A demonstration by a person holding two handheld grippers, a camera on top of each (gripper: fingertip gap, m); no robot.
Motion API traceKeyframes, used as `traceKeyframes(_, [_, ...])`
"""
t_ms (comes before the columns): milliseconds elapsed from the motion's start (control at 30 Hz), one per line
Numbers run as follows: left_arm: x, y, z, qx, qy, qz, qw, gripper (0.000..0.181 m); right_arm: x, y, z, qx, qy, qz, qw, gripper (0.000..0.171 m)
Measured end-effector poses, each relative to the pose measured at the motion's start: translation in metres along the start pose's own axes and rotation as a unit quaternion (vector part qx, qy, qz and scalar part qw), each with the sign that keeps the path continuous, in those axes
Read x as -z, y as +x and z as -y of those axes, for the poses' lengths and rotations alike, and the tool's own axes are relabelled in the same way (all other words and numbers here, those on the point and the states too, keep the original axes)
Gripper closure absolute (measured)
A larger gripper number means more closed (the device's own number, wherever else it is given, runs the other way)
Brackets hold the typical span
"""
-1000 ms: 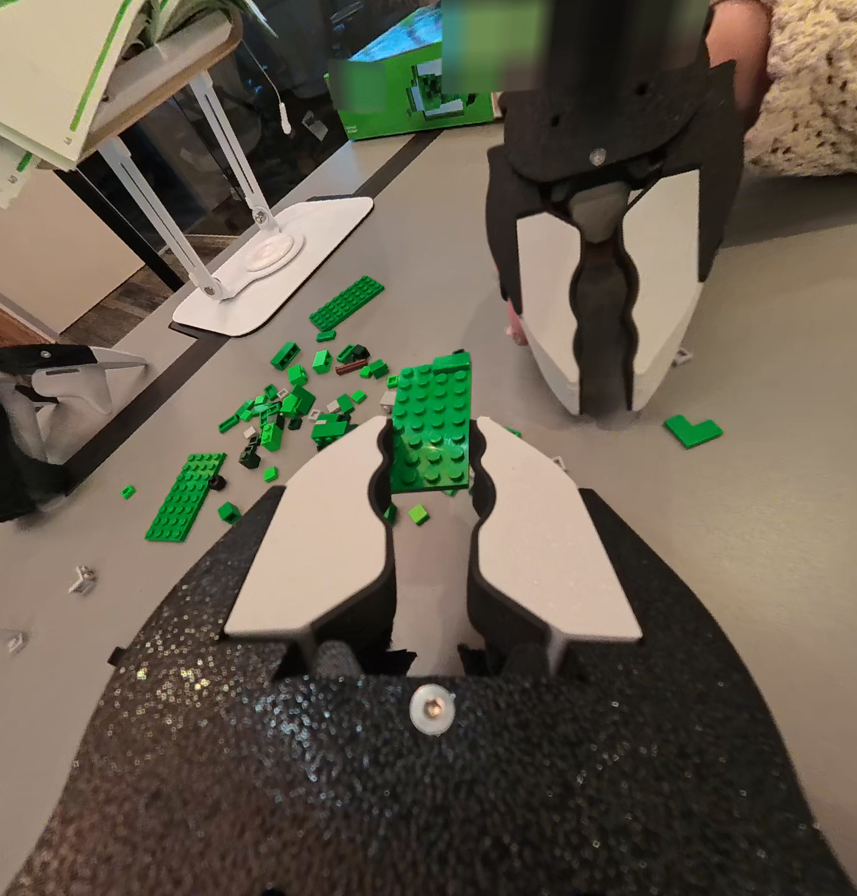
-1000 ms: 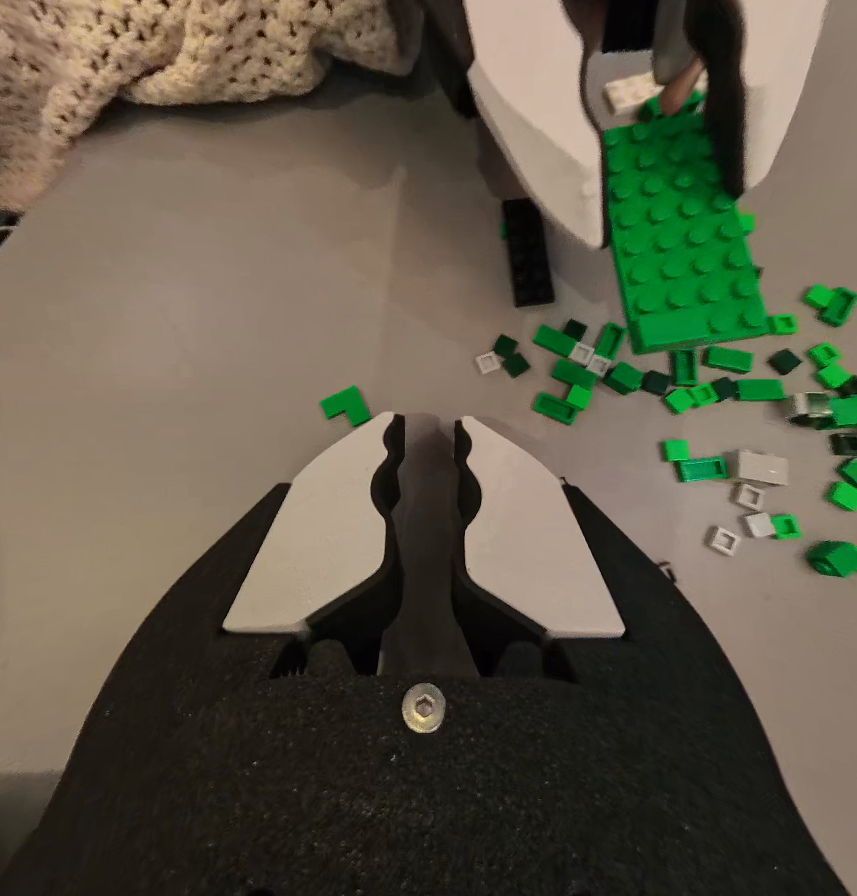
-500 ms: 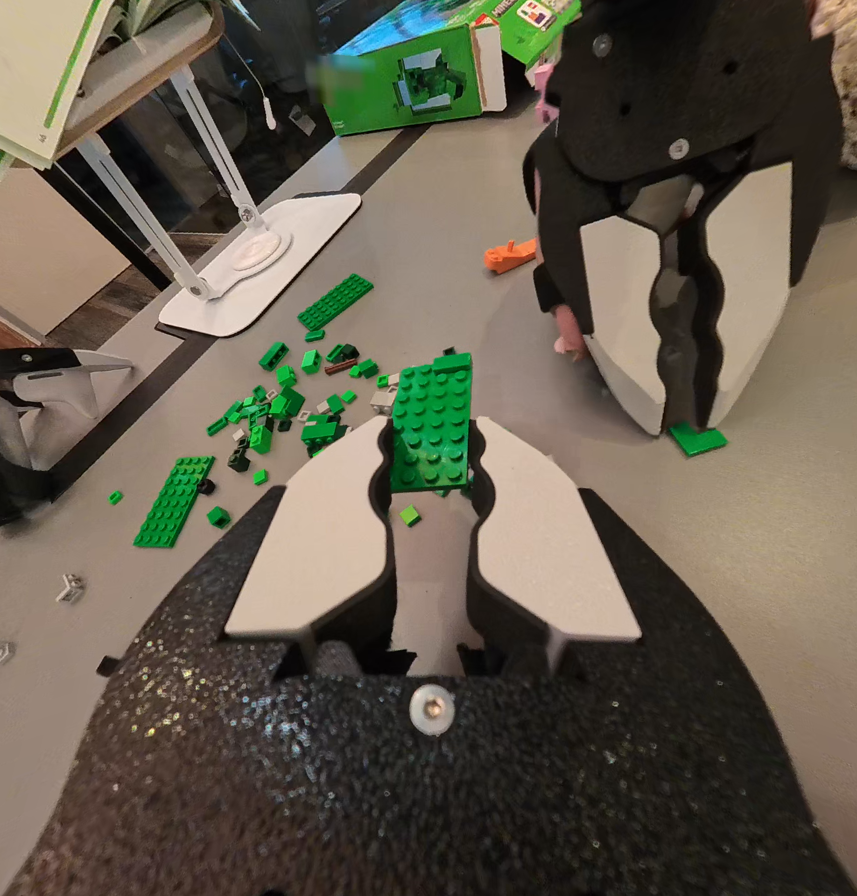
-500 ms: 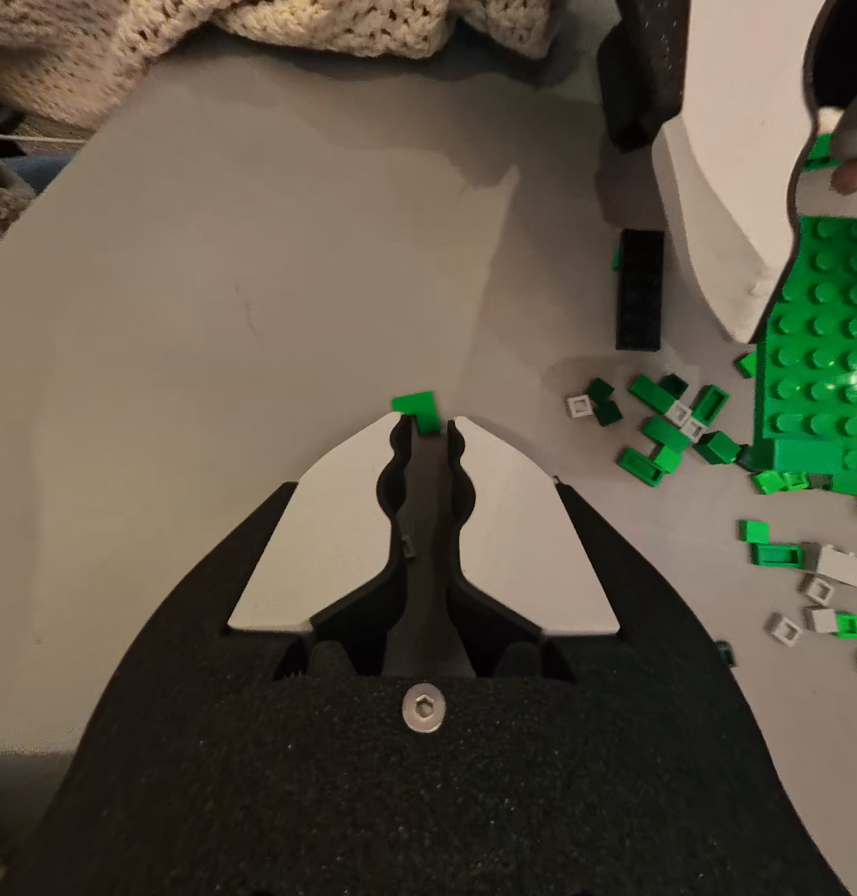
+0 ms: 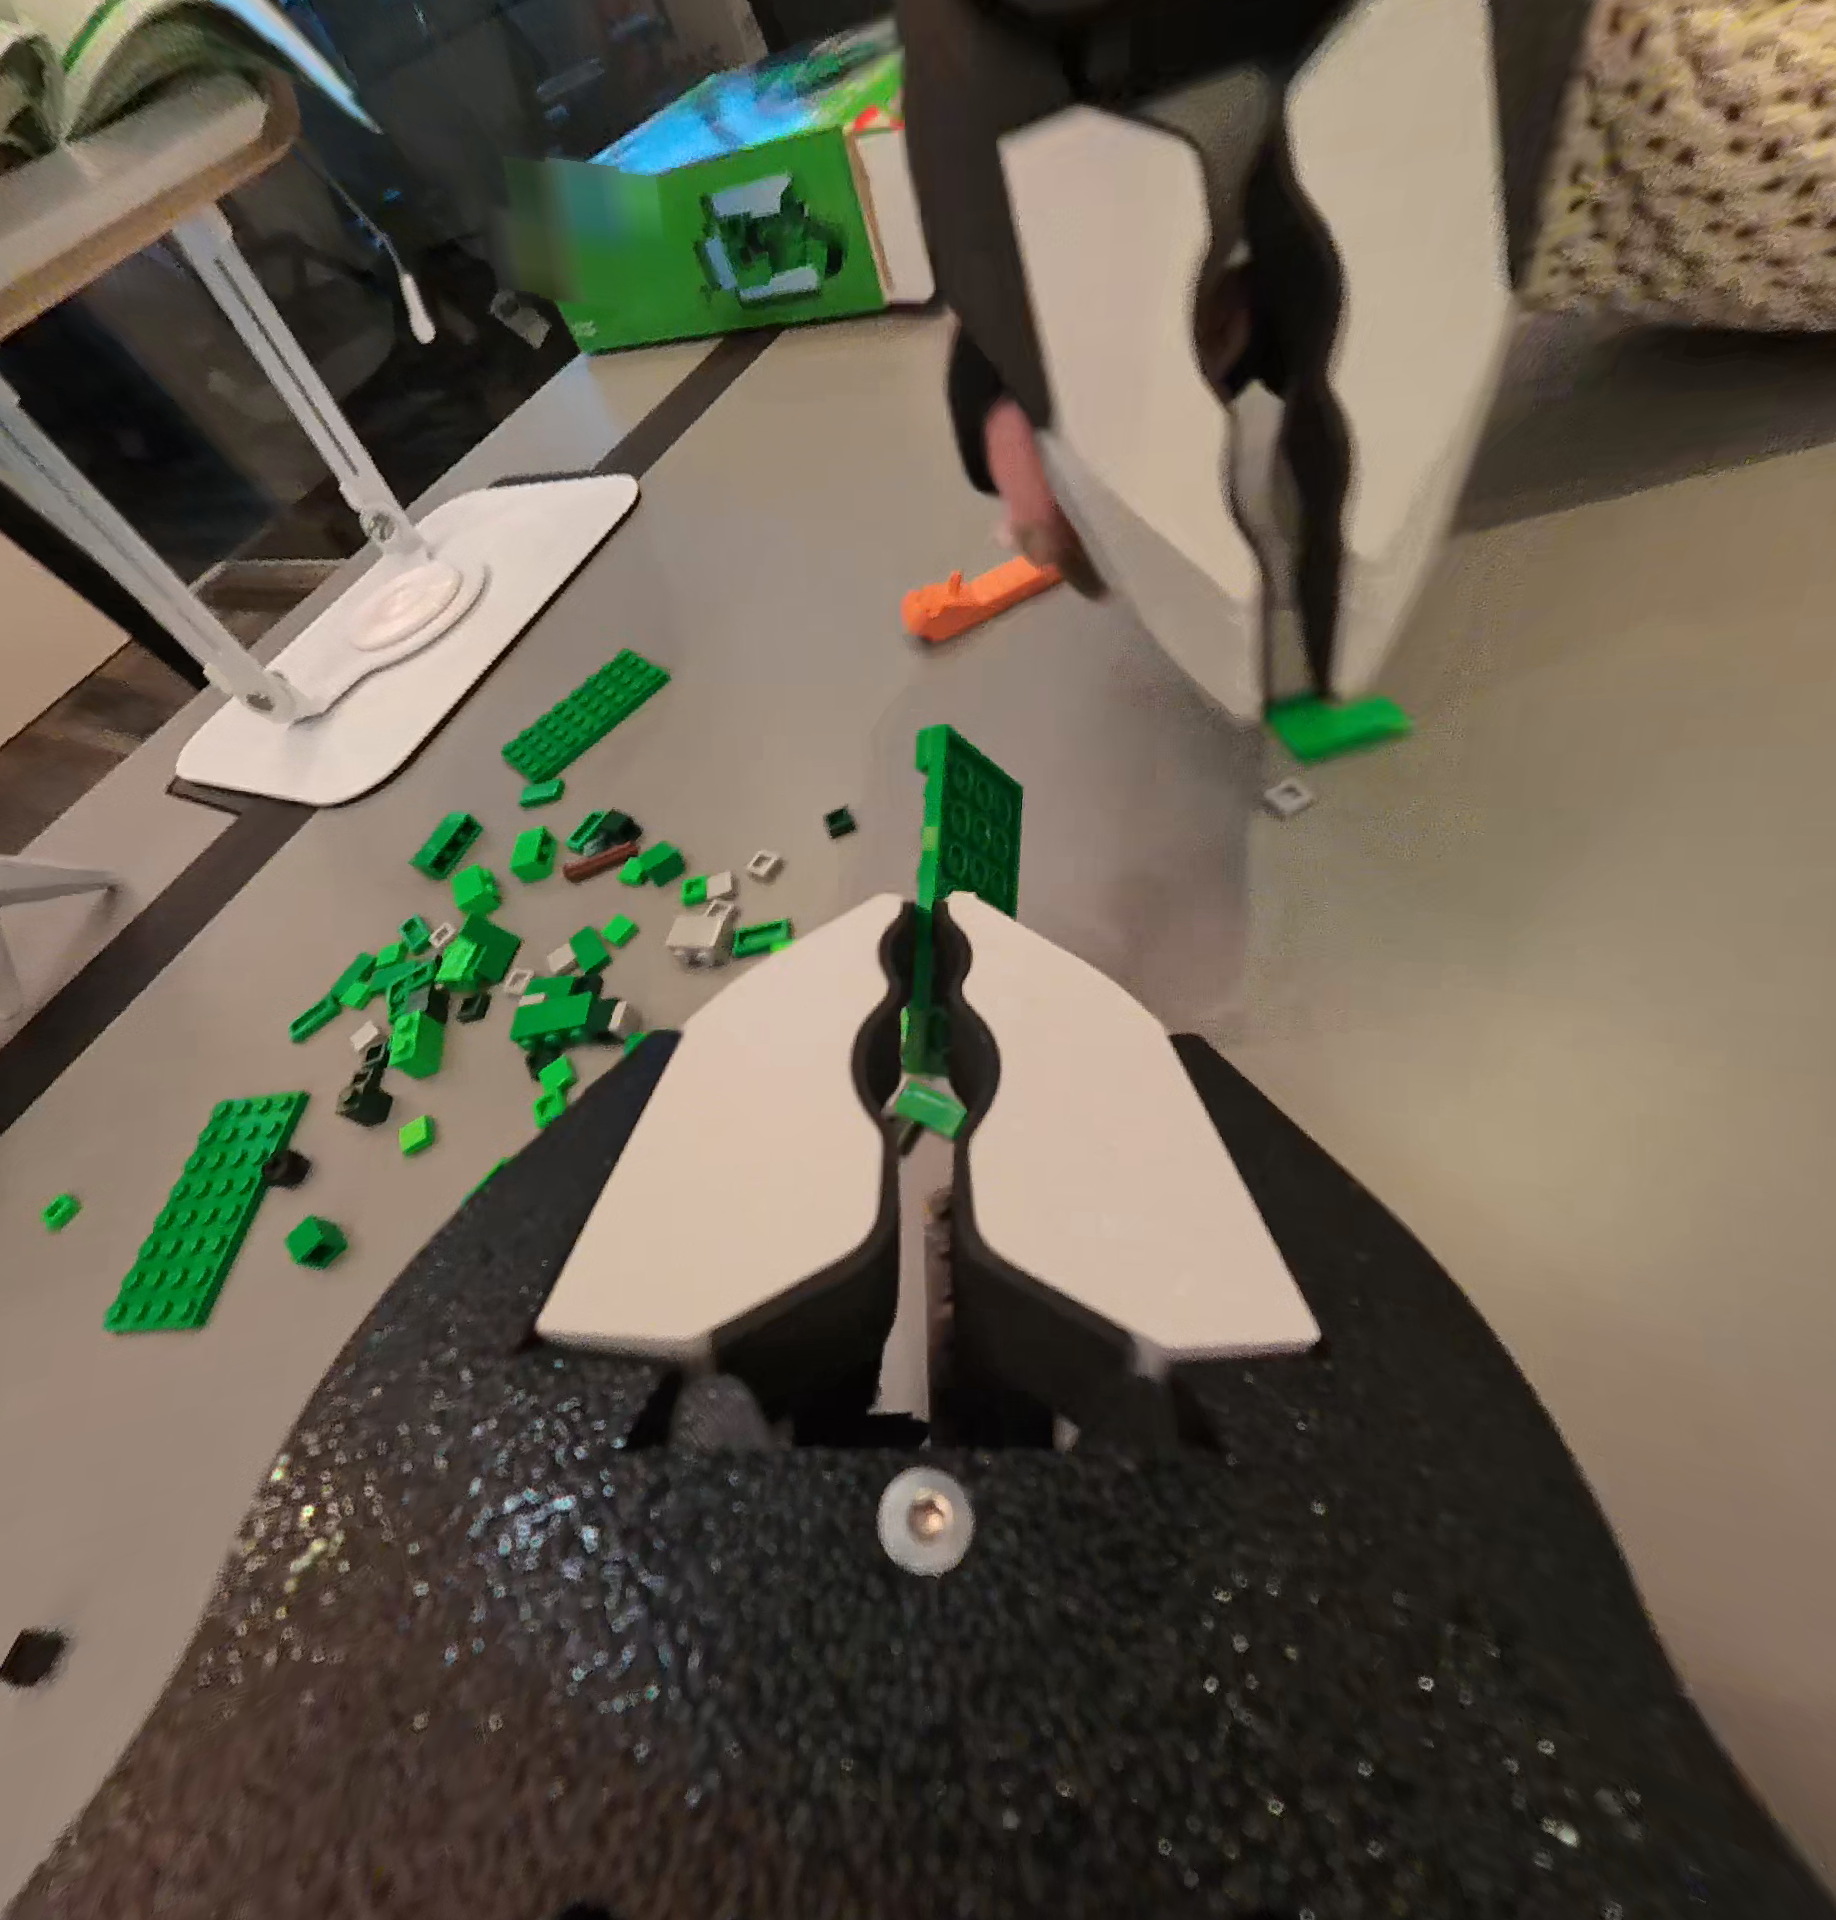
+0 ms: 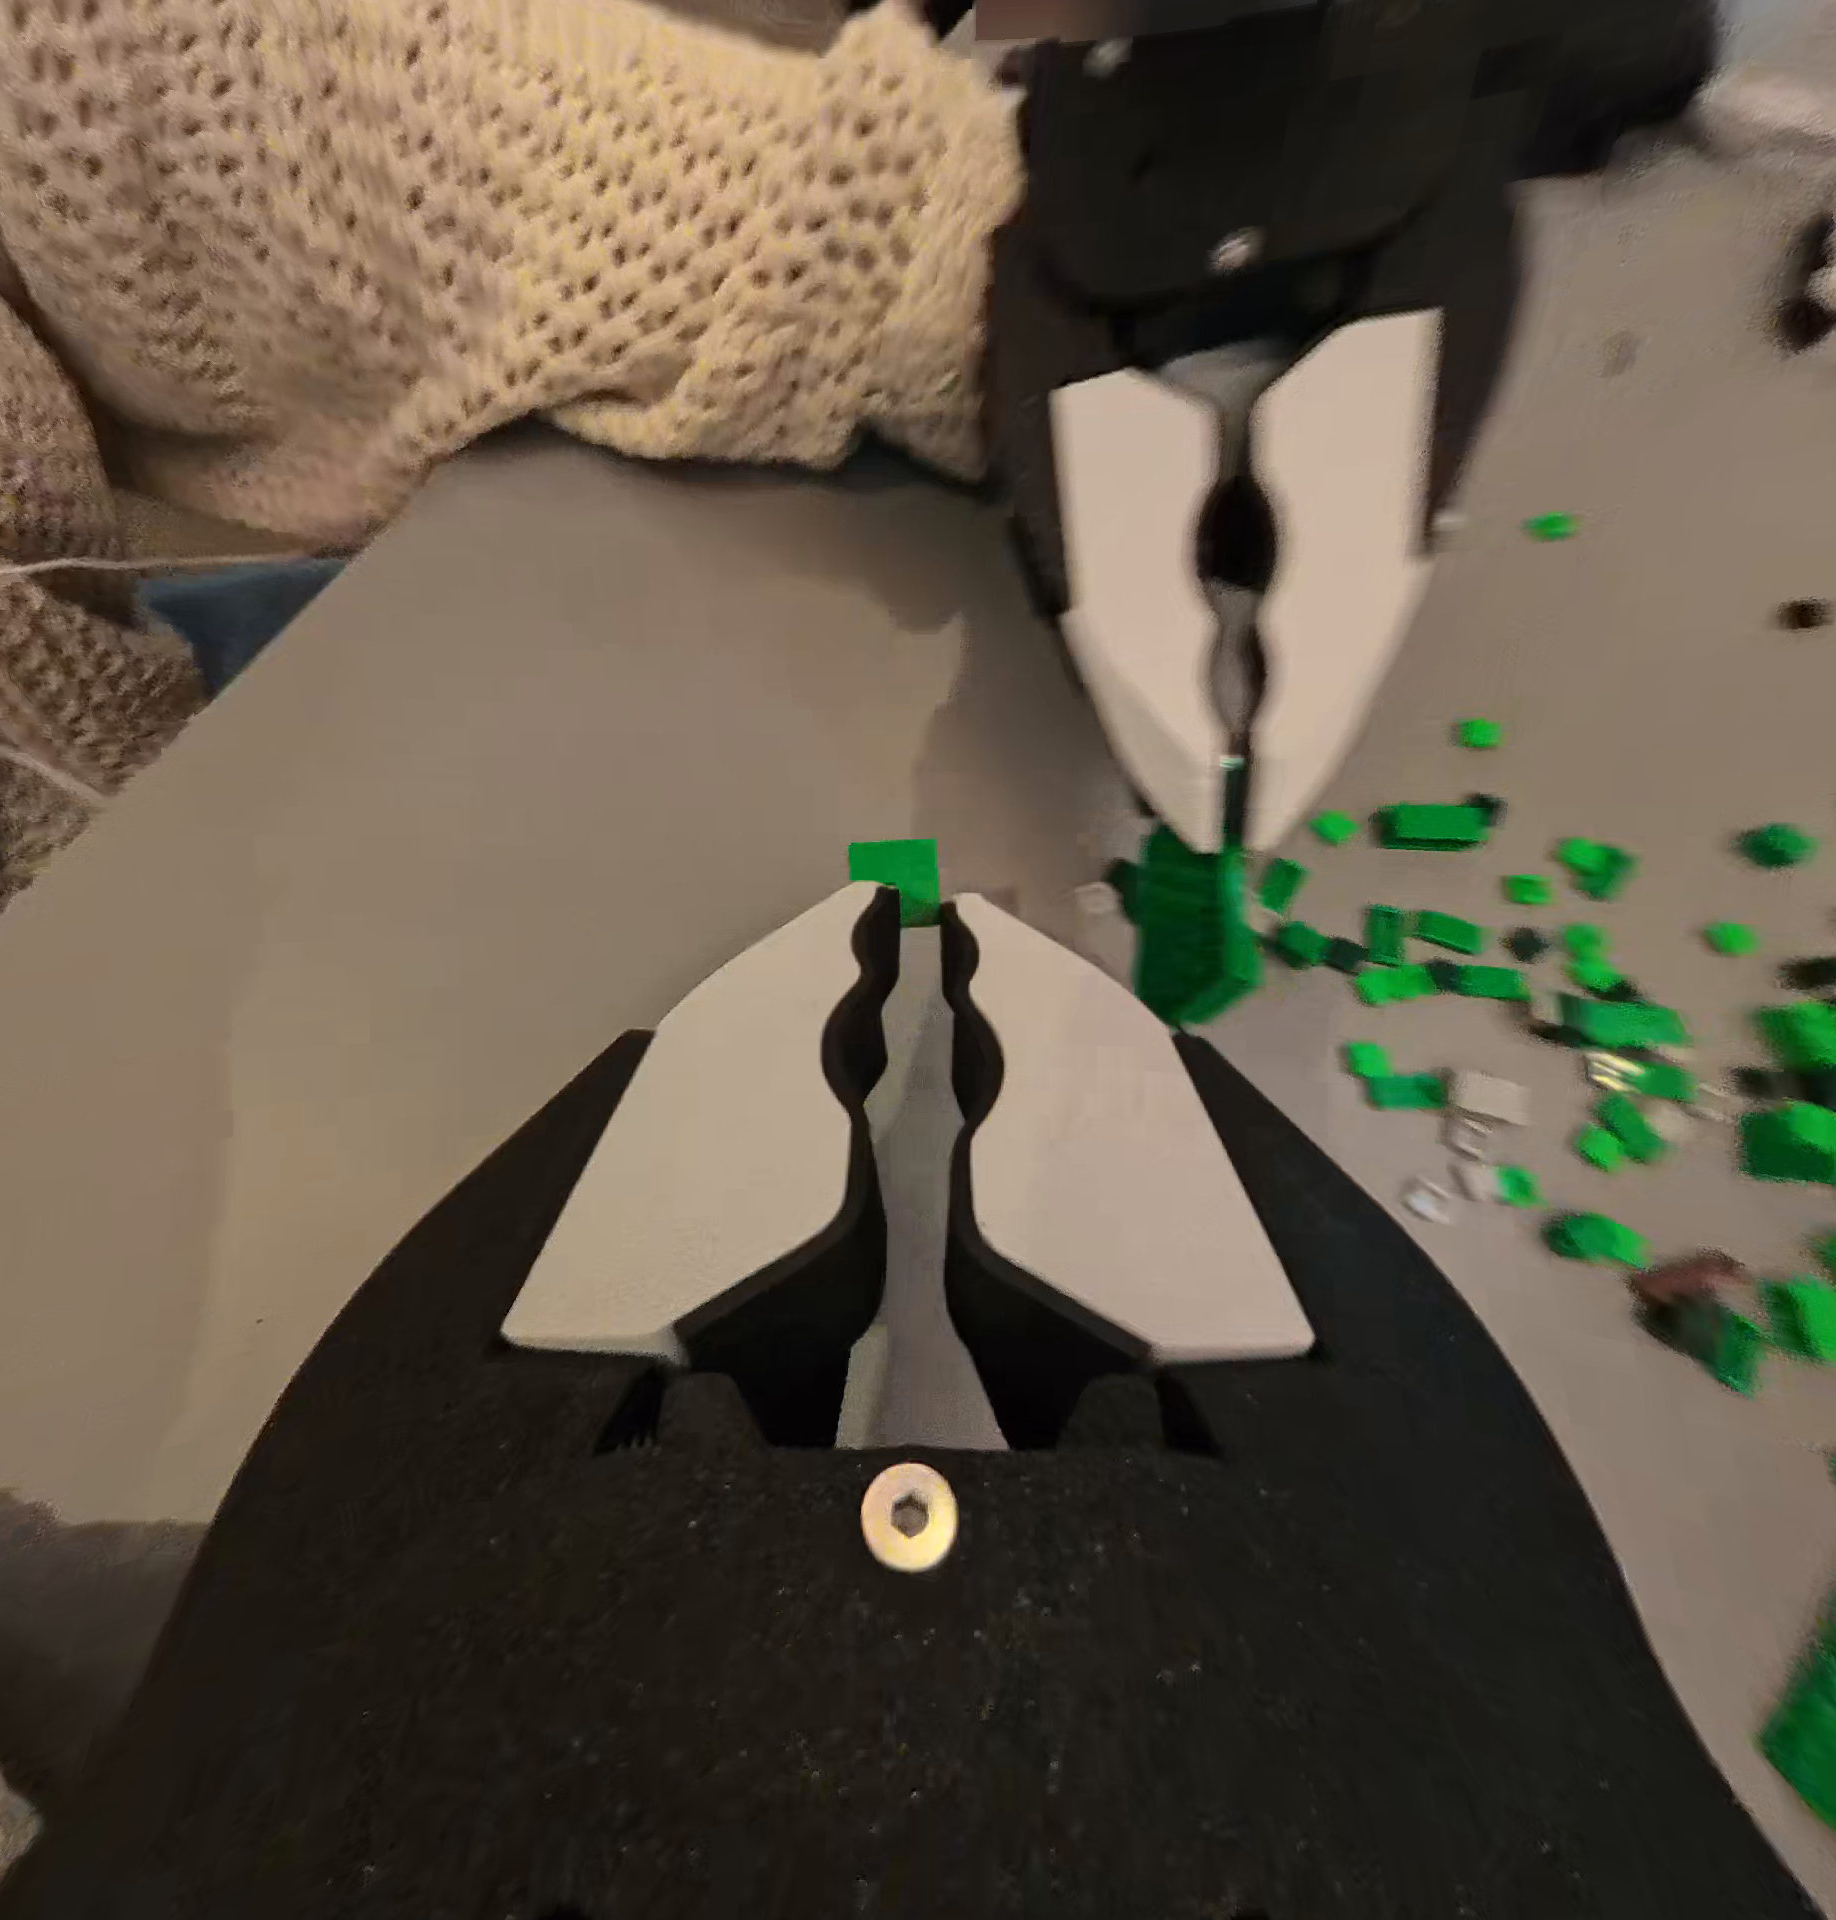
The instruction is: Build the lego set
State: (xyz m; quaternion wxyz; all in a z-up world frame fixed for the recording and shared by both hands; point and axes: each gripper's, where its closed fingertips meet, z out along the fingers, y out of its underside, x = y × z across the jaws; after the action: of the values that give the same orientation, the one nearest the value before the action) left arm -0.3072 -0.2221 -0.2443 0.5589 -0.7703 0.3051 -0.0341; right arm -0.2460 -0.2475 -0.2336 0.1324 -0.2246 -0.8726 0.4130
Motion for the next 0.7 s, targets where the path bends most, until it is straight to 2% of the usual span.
traceKeyframes(67, [-0.003,0.005,0.002,-0.004,0.004,-0.009,1.0,0.179,0.016,0.011,0.0,0.0,-0.001,-0.042,0.999,0.164])
traceKeyframes(200, [-0.008,0.02,0.002,-0.004,-0.021,-0.046,0.999,0.179,0.033,0.019,-0.007,-0.011,-0.006,-0.067,0.998,0.164])
traceKeyframes(267, [-0.014,0.03,0.004,-0.048,-0.047,-0.047,0.997,0.179,0.038,0.021,-0.011,-0.018,-0.008,-0.07,0.997,0.164])
traceKeyframes(433, [-0.033,0.034,0.0,-0.185,-0.142,0.039,0.972,0.179,0.053,0.028,-0.015,-0.03,-0.002,-0.094,0.995,0.164])
traceKeyframes(500, [-0.035,0.058,0.002,-0.202,-0.144,-0.018,0.969,0.176,0.059,0.03,-0.016,-0.033,0.0,-0.103,0.994,0.164])
traceKeyframes(567, [-0.034,0.079,-0.003,-0.173,-0.158,-0.081,0.969,0.153,0.063,0.032,-0.019,-0.035,-0.006,-0.11,0.993,0.164])
traceKeyframes(700, [-0.031,0.086,-0.002,-0.068,-0.145,-0.133,0.978,0.123,0.064,0.031,-0.024,-0.041,-0.016,-0.105,0.993,0.164])
